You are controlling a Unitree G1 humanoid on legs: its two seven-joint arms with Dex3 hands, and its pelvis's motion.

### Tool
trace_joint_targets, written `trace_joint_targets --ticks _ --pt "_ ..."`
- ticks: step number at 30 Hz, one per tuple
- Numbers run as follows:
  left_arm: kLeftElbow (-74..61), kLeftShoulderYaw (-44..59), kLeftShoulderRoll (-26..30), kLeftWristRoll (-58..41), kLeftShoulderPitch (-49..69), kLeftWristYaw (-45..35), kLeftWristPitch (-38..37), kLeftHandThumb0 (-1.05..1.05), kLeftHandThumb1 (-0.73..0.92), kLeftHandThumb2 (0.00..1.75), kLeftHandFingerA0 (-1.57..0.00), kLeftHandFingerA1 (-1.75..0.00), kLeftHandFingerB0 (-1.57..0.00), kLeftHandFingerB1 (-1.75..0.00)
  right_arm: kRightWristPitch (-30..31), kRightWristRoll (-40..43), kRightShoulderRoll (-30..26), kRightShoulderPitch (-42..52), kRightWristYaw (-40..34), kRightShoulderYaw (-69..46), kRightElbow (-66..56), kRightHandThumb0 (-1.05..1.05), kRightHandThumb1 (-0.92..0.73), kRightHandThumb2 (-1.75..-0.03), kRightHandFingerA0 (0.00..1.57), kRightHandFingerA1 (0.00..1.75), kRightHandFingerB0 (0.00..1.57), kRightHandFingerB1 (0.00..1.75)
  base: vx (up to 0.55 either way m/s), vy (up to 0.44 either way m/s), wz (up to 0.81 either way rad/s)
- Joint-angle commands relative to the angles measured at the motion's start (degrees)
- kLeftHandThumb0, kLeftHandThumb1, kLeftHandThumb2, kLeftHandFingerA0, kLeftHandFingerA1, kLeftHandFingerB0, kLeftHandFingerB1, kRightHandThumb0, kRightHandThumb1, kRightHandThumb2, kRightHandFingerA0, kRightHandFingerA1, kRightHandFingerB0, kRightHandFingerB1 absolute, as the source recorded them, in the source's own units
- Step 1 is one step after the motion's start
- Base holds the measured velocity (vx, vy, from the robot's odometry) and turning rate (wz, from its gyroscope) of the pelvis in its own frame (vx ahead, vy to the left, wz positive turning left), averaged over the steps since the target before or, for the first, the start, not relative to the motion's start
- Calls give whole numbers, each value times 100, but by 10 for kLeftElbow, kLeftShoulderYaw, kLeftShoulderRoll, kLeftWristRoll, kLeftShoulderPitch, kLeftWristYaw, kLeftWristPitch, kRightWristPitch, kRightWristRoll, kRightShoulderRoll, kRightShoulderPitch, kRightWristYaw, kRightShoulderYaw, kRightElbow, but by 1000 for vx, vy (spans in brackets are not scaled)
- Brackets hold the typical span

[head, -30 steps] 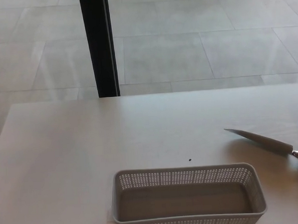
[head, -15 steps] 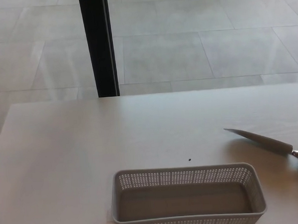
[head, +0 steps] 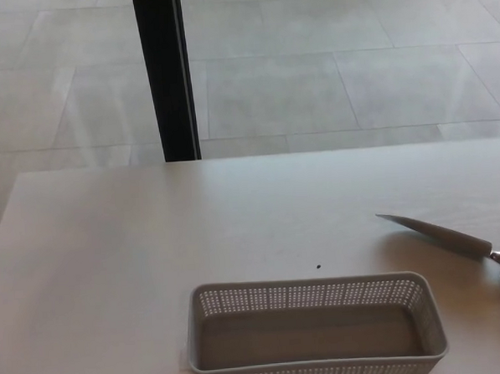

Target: A garden tool is kept on the righthand side and a container is kept on the lefthand side on a desk infront of the robot. the robot uses its right hand to pick up the garden tool and makes a scooping motion inside the container

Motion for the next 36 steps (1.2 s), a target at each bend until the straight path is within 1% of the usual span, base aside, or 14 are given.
trace_joint_targets --ticks 1,2,4,5,7,10,11,23,29,31,32,33,35,36 --pt "2 0 7 -3 1 1 -9 -53 61 58 -65 -66 -63 -52 11 -26 8 -30 8 5 24 -77 -60 -95 22 49 17 42 0 0 0" --pt "3 0 7 -3 0 0 -8 -50 62 59 -65 -61 -60 -50 14 -27 11 -32 10 7 22 -72 -74 -63 29 40 25 29 0 0 0" --pt "2 1 6 -4 -2 -1 -7 -50 62 58 -67 -68 -61 -52 13 -30 13 -35 11 9 25 -73 -74 -63 29 40 25 29 0 0 0" --pt "0 -1 6 -3 -3 0 -6 -52 63 58 -69 -66 -60 -50 10 -34 16 -35 14 15 31 -76 -58 -93 22 50 19 43 0 0 0" --pt "-2 -6 6 1 -4 3 -6 -52 63 58 -69 -66 -60 -50 6 -38 19 -34 20 21 36 -76 -58 -93 22 50 19 43 0 0 0" --pt "3 -5 6 -1 -5 2 -6 -52 61 58 -68 -67 -64 -52 4 -45 24 -31 26 32 44 -76 -58 -92 22 50 19 42 0 0 0" --pt "1 -6 6 -2 -3 -1 -6 -52 62 58 -68 -69 -62 -51 5 -53 27 -23 33 43 42 -74 -73 -63 25 39 24 29 0 0 0" --pt "0 -8 5 -4 0 -11 -20 -53 64 59 -67 -68 -60 -50 -6 -82 44 -8 28 83 48 -81 -76 -63 16 49 21 33 0 0 0" --pt "-2 -21 6 7 9 -7 -25 -53 65 59 -67 -65 -62 -50 26 -83 51 2 35 86 73 -65 -72 -61 22 45 22 27 0 0 0" --pt "-3 -20 6 3 9 -6 -22 -54 63 59 -65 -65 -57 -49 21 -86 53 7 18 87 81 -58 -74 -62 39 48 23 29 0 0 0" --pt "0 -17 5 0 8 -10 -22 -55 64 59 -67 -68 -56 -49 9 -73 55 15 5 76 80 -54 -62 -93 56 69 21 46 0 0 0" --pt "2 -16 5 -1 6 -13 -22 -55 64 59 -66 -67 -58 -50 -1 -61 60 17 -3 66 86 -45 -77 -63 67 79 29 31 0 0 0" --pt "2 -16 5 -1 5 -15 -25 -55 64 59 -66 -67 -58 -50 -13 -59 67 13 -17 61 98 -43 -78 -64 72 88 31 31 0 0 0" --pt "2 -17 4 0 2 -12 -25 -55 64 59 -68 -67 -59 -50 -5 -67 73 7 -25 63 102 -43 -77 -64 94 94 27 31 0 0 0"
